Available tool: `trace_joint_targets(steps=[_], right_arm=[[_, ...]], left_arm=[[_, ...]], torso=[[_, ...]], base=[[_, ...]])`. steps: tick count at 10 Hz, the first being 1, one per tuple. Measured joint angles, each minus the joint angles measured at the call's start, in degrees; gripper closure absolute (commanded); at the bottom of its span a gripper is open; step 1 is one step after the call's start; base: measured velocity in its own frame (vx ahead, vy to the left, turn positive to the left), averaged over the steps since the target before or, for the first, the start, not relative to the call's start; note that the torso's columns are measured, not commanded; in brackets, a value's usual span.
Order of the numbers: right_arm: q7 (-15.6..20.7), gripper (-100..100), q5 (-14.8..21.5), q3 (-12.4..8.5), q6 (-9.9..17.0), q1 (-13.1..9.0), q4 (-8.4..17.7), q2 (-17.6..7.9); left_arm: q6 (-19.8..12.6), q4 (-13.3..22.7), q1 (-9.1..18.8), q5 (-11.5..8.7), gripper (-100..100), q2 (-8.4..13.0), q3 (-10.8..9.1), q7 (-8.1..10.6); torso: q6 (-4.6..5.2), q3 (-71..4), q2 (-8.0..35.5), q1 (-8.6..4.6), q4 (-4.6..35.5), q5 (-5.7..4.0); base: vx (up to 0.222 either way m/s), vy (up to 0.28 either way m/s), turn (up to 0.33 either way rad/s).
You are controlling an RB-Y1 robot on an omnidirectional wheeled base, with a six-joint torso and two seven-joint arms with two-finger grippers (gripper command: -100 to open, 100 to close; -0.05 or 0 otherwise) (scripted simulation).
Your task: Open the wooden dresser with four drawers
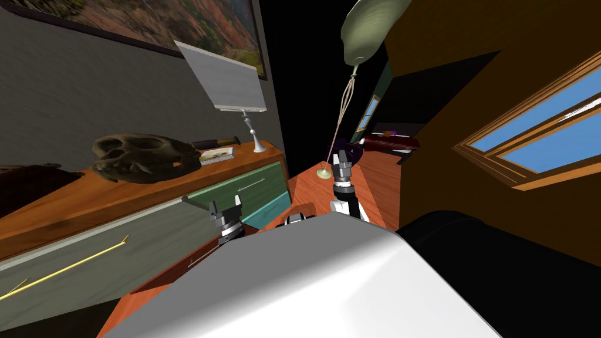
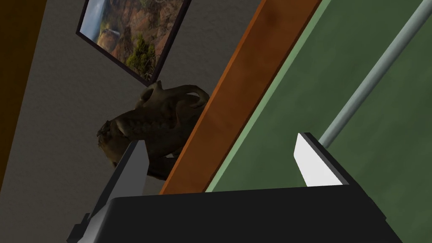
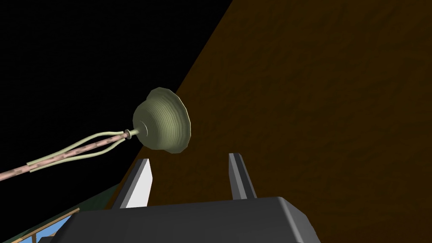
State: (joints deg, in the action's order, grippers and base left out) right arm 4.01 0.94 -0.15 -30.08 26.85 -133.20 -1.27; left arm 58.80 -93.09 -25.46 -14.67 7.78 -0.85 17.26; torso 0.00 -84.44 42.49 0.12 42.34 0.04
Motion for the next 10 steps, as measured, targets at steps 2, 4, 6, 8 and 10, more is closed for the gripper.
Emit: trace_joint_targets(steps=[2,4,6,8,10], right_arm=[[0.0,0,0.0,0.0,0.0,0.0,0.0,0.0],[0.0,0,0.0,0.0,0.0,0.0,0.0,0.0],[0.0,0,0.0,0.0,0.0,0.0,0.0,0.0],[0.0,0,0.0,0.0,0.0,0.0,0.0,0.0],[0.0,0,0.0,0.0,0.0,0.0,0.0,0.0]], left_arm=[[1.9,3.1,0.0,-0.7,-100,-0.4,-0.23,0.82],[3.0,5.4,0.2,-1.1,-100,-0.6,-0.43,1.32],[4.5,8.3,0.1,-1.7,-100,-1.4,-0.55,1.94],[6.0,11.4,0.6,-2.3,-100,-2.2,-0.89,2.70],[6.7,13.3,0.8,-2.9,-100,-3.1,-1.23,3.22]], torso=[[0.00,-0.2,-0.3,-0.23,-0.1,-0.07],[0.00,-0.1,-0.1,-0.04,0.0,-0.01],[0.00,-0.2,-0.3,-0.18,-0.1,-0.05],[0.00,-0.1,-0.2,-0.15,0.0,-0.05],[0.00,-0.1,-0.1,0.00,0.0,0.00]], base=[[0.127,-0.088,0.012],[0.114,-0.059,0.008],[0.138,-0.093,0.013],[0.109,-0.082,0.008],[0.061,-0.038,0.004]])
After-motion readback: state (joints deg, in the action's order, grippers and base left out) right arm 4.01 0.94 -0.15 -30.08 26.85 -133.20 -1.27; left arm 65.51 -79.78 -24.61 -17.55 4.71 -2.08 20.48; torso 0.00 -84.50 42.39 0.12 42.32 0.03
